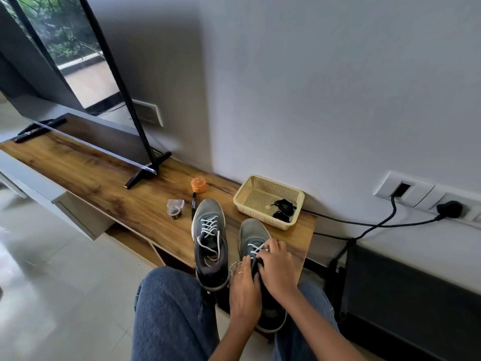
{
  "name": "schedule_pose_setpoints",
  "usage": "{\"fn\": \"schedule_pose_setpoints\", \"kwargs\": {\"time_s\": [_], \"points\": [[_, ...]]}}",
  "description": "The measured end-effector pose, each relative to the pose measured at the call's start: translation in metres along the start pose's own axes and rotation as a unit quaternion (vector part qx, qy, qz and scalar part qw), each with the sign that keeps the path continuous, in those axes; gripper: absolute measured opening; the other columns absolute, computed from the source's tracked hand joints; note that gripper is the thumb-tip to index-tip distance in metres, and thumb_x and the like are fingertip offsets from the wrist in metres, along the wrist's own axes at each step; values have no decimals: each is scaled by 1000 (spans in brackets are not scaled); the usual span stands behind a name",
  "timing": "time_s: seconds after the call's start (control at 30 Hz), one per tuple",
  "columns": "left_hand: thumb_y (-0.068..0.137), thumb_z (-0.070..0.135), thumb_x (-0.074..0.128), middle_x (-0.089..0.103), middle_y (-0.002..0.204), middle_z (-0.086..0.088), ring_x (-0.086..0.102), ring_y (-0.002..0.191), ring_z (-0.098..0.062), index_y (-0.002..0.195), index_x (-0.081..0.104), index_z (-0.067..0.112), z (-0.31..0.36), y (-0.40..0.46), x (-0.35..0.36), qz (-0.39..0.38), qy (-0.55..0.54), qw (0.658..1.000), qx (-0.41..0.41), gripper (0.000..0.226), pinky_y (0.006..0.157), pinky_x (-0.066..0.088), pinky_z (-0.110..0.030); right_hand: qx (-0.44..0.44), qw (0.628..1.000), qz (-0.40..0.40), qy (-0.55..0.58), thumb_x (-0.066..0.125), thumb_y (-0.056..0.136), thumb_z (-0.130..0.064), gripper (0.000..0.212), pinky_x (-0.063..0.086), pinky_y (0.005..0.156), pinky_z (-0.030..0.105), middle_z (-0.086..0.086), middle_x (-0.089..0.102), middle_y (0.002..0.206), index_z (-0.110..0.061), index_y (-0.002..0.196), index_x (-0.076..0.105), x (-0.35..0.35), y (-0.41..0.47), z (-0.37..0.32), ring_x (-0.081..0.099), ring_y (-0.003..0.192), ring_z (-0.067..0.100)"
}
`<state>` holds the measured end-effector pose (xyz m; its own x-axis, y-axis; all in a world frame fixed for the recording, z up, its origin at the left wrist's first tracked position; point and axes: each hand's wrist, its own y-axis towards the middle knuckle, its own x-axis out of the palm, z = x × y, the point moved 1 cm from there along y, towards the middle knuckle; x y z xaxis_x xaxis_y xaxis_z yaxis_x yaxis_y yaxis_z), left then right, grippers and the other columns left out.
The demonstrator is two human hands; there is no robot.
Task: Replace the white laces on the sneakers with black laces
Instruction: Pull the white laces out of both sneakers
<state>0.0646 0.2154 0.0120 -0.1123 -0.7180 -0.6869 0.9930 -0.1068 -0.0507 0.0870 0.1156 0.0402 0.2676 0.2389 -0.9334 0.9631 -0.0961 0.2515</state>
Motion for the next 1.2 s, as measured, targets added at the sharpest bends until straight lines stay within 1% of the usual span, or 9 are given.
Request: {"fn": "schedule_pose_setpoints", "kwargs": {"time_s": [0.2,0.3,0.43,0.5,0.63,0.77,0.87,1.03,1.2], "points": [[103,17,36,37,153,-6,32,141,-18,150,28,14,-1,1,0,3,-14,1000,-20,48,115,27,-32,13,999,18,27,78,71,-18,14,42,57,25,-7,57,86,-18,70,64,11,2,2,53,78,15],[102,15,37,40,151,-6,36,139,-19,150,28,14,-3,2,0,2,-17,999,-34,49,113,31,-31,100,984,65,134,69,77,-13,13,41,59,22,-7,54,85,-16,71,58,7,-4,6,49,79,11],[101,17,40,43,148,-5,39,136,-20,149,30,15,-4,4,0,2,-19,999,-46,50,109,35,-31,351,859,156,339,60,85,-7,11,35,59,23,3,52,93,-13,75,56,-9,-1,17,49,71,13],[101,17,40,41,150,-4,38,137,-20,149,30,15,-4,4,0,-3,-14,999,-43,50,111,34,-33,424,814,138,371,56,85,-8,5,36,63,29,4,50,100,-11,81,58,-13,3,26,47,69,12],[101,15,38,42,149,-6,39,136,-20,150,30,14,-3,4,3,-7,-19,999,-46,50,111,33,-32,315,906,87,271,61,80,-9,19,46,80,38,-4,50,103,-19,95,58,-14,0,24,51,94,15],[102,15,34,41,150,-8,38,137,-22,150,28,15,-2,3,5,-15,-20,999,-41,49,111,34,-37,115,988,26,102,70,75,-18,14,37,82,38,-8,53,103,-26,86,68,-12,0,6,48,102,14],[103,21,31,40,151,-4,36,138,-18,150,28,20,-3,3,6,-17,-38,998,-46,47,112,34,-38,54,998,-20,-19,82,64,-22,17,41,75,39,-5,62,107,-29,78,73,-5,-1,-5,54,103,21],[103,16,31,35,154,-4,31,141,-16,151,26,18,-3,4,4,-21,-35,998,-37,49,115,29,-35,63,997,-6,-47,92,49,-25,25,41,66,35,-9,64,91,-30,62,71,-7,-2,-7,56,90,20],[101,11,34,35,153,-6,33,140,-18,151,26,14,-3,5,4,-19,-22,999,-36,51,113,31,-33,147,986,64,52,76,69,-22,12,31,77,38,-10,58,97,-27,65,66,-4,-4,6,47,96,19]]}}
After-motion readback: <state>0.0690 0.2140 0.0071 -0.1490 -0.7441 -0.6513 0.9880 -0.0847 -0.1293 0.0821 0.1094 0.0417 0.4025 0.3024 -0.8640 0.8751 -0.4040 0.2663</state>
